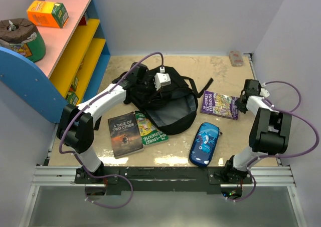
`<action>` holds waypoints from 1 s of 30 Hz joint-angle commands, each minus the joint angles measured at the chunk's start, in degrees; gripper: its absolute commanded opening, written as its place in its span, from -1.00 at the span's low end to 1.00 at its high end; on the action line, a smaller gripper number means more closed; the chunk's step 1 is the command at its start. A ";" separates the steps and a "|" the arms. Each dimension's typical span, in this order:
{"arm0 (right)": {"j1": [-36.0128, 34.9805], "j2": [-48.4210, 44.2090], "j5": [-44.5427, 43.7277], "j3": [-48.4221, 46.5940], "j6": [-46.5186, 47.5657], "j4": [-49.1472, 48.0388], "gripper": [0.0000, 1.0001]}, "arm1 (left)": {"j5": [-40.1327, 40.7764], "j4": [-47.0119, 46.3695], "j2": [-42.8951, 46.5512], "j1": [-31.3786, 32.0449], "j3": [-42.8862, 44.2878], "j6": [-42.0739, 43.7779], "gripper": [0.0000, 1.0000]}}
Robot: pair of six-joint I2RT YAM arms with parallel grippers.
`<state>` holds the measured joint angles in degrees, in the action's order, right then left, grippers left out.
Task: Pack the student bag
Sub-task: Adjust the book at the center of the board.
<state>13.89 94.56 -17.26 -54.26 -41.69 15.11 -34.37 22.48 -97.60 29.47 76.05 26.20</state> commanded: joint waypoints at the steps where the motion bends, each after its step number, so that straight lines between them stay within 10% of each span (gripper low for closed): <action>1: -0.44 -5.43 11.18 7.12 -8.13 3.52 -0.72 | -1.05 -2.44 2.07 -1.08 0.94 1.31 -1.00; 9: -2.46 -25.64 16.54 14.53 -5.16 3.69 -0.32 | 1.15 -3.84 1.45 -1.87 1.11 0.88 -1.00; 18: -9.32 -16.26 2.23 0.57 11.36 -0.16 0.18 | -1.05 -2.97 -2.15 -2.14 4.72 -2.37 -1.00; 30: -13.45 -13.96 -8.29 3.36 8.13 2.90 0.39 | -2.80 -1.30 1.10 -2.14 2.88 -1.14 -1.00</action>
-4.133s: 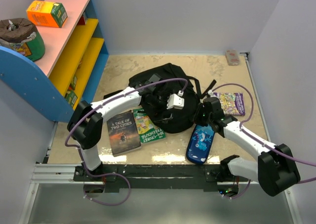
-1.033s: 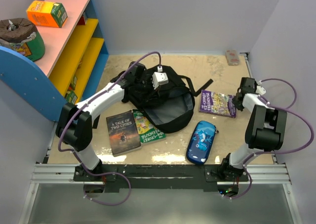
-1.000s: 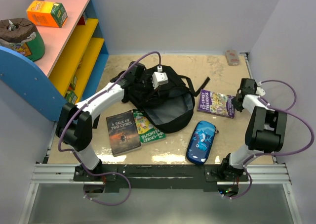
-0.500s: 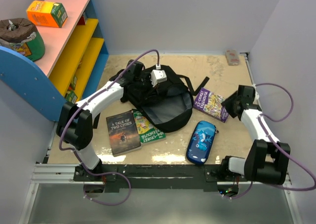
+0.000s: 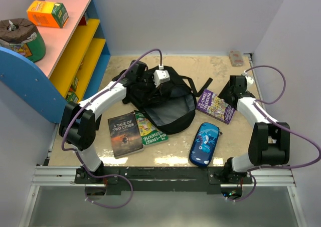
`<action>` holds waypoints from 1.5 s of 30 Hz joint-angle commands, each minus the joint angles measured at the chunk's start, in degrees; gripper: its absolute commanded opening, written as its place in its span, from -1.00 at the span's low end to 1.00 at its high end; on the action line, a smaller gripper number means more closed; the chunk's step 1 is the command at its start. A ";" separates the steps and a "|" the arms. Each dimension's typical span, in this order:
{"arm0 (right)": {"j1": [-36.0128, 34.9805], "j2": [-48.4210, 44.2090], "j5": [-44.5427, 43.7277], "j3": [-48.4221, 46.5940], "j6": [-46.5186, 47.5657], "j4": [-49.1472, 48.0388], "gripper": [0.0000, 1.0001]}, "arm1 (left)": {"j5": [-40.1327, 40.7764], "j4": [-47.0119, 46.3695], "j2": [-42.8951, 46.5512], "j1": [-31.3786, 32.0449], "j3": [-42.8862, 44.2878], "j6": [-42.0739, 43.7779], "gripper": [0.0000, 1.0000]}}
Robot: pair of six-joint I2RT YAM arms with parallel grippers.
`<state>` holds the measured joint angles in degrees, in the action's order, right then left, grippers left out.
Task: Pack the student bag
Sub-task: Adjust the book at the center of the board.
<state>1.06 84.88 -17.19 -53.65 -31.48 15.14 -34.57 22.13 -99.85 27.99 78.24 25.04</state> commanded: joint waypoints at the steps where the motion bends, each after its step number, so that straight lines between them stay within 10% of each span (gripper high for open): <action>1: -0.62 -4.11 -9.43 3.37 -2.61 4.45 0.44 | -2.87 -1.04 3.52 -0.65 0.60 -0.08 -1.00; 18: 4.74 -2.88 11.73 14.07 -12.19 -3.25 0.62 | -5.25 0.11 7.57 -0.65 -1.33 -0.34 -1.00; 31: -15.61 -6.05 20.61 21.84 -36.52 -14.96 0.40 | -4.28 0.81 6.25 -0.65 -1.24 0.54 -1.00; 45: -16.88 -6.04 9.56 -0.31 -15.02 4.97 0.62 | -3.67 1.07 5.46 -0.65 -1.86 1.15 -1.00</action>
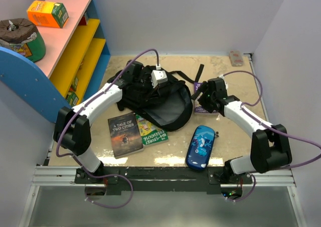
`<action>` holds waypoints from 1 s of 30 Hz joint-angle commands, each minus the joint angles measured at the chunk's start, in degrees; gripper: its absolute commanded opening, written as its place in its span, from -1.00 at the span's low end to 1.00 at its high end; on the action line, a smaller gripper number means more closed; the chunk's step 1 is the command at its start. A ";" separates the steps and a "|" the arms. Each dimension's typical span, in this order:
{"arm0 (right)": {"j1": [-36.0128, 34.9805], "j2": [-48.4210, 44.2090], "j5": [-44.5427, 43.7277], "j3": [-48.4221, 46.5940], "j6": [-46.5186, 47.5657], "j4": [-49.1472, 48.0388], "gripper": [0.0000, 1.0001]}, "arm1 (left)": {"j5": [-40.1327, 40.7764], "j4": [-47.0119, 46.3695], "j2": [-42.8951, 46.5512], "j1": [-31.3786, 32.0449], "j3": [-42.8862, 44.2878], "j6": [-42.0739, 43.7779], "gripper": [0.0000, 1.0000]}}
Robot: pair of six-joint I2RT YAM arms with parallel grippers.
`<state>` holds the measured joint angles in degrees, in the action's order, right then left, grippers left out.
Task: Pack the student bag
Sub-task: Adjust the book at the center of the board, then pick up the book from the center of the board.
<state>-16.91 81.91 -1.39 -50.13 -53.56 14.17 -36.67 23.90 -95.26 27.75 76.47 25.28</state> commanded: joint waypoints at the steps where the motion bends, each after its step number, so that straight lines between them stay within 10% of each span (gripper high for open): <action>1: 2.13 -3.77 -7.91 -4.01 8.55 6.47 0.63 | -1.39 -0.35 0.87 -0.41 -0.18 1.09 -1.00; 9: 13.56 1.30 -12.66 -1.72 16.20 -2.47 0.63 | -1.04 -0.35 1.04 -0.41 0.00 0.65 -1.00; 30: 10.77 5.81 -1.69 2.85 13.40 -17.16 0.21 | -0.60 -0.43 -2.02 -0.33 0.18 1.35 -1.00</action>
<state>-3.40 91.07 -6.72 -46.98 -38.57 1.69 -36.21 24.84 -96.05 27.75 76.03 26.11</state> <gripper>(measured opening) 0.617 0.021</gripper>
